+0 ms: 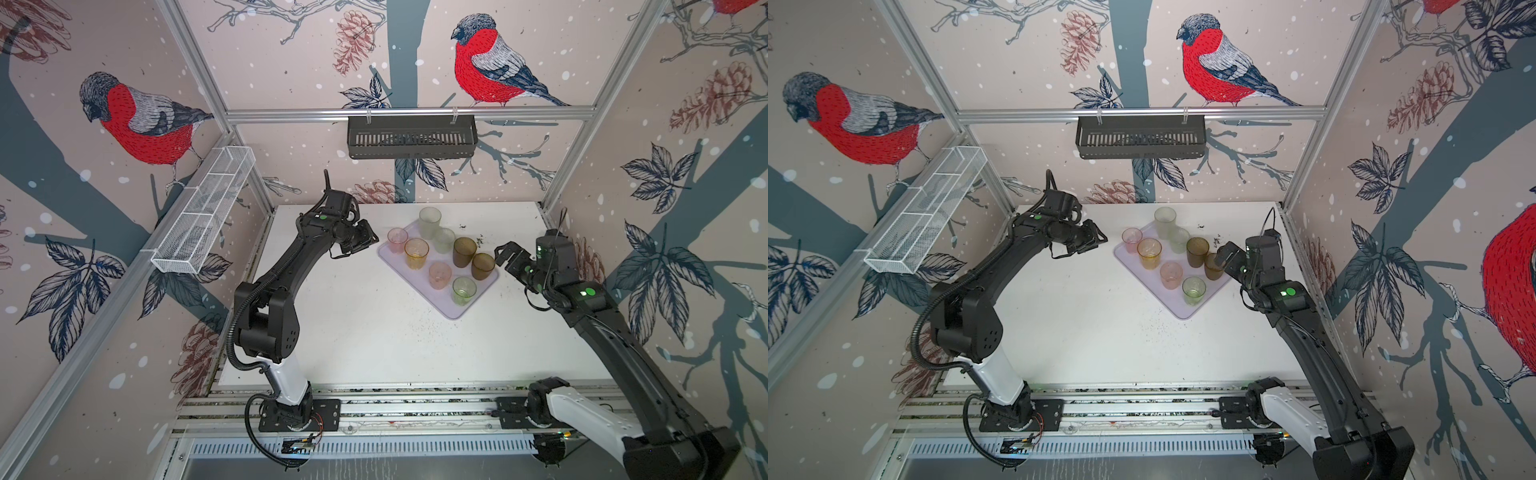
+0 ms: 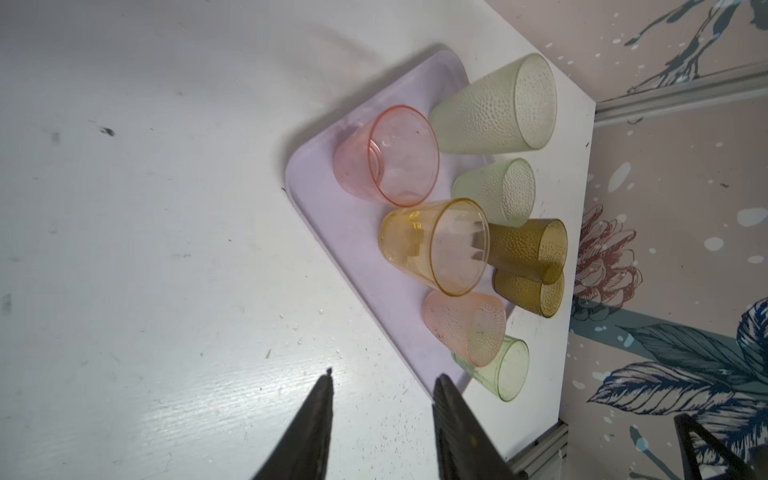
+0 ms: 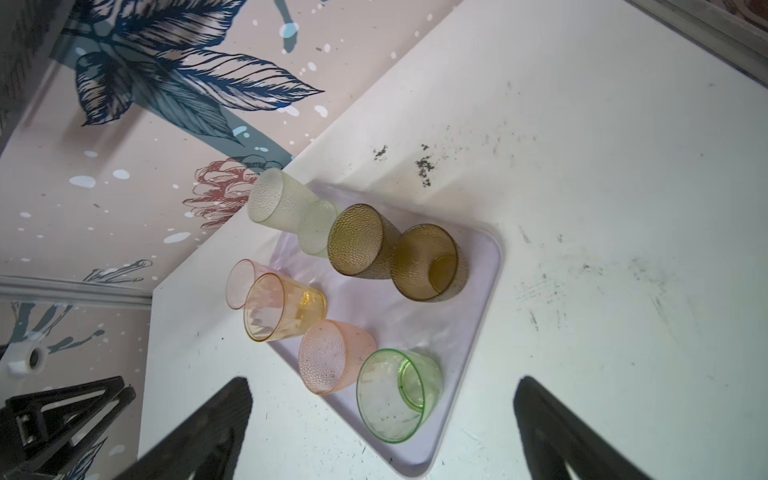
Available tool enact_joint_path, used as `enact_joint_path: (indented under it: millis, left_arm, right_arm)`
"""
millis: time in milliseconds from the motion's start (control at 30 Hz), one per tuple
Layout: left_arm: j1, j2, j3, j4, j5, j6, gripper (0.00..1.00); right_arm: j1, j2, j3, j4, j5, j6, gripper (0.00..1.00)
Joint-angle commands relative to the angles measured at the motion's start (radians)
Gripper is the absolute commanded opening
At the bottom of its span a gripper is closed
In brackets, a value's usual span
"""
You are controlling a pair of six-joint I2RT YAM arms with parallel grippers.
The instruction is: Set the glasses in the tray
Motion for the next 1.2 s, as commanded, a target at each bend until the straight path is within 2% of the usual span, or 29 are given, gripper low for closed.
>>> enact_joint_path:
  millis: [0, 100, 300, 567, 867, 1167]
  left_arm:
    - [0.028, -0.01, -0.051, 0.16, 0.087, -0.008, 0.41]
    - [0.048, 0.027, -0.054, 0.189, 0.11, -0.007, 0.4]
    - [0.081, 0.104, -0.026, 0.214, 0.1, -0.005, 0.41]
    - [0.087, 0.226, -0.01, 0.276, 0.118, -0.026, 0.41]
    - [0.087, 0.345, 0.039, 0.339, 0.139, -0.038, 0.41]
    - [0.087, 0.393, 0.022, 0.399, 0.135, -0.002, 0.41]
  right_arm:
    - [-0.017, -0.016, -0.01, -0.006, -0.01, 0.06, 1.0]
    - [-0.061, -0.035, -0.047, 0.028, -0.034, 0.074, 1.0]
    - [-0.237, -0.045, -0.168, 0.139, -0.168, 0.087, 1.0]
    - [-0.388, 0.033, -0.263, 0.289, -0.283, 0.064, 1.0]
    - [-0.462, 0.148, -0.3, 0.369, -0.344, 0.015, 1.0]
    - [-0.466, 0.262, -0.291, 0.367, -0.33, -0.062, 1.0]
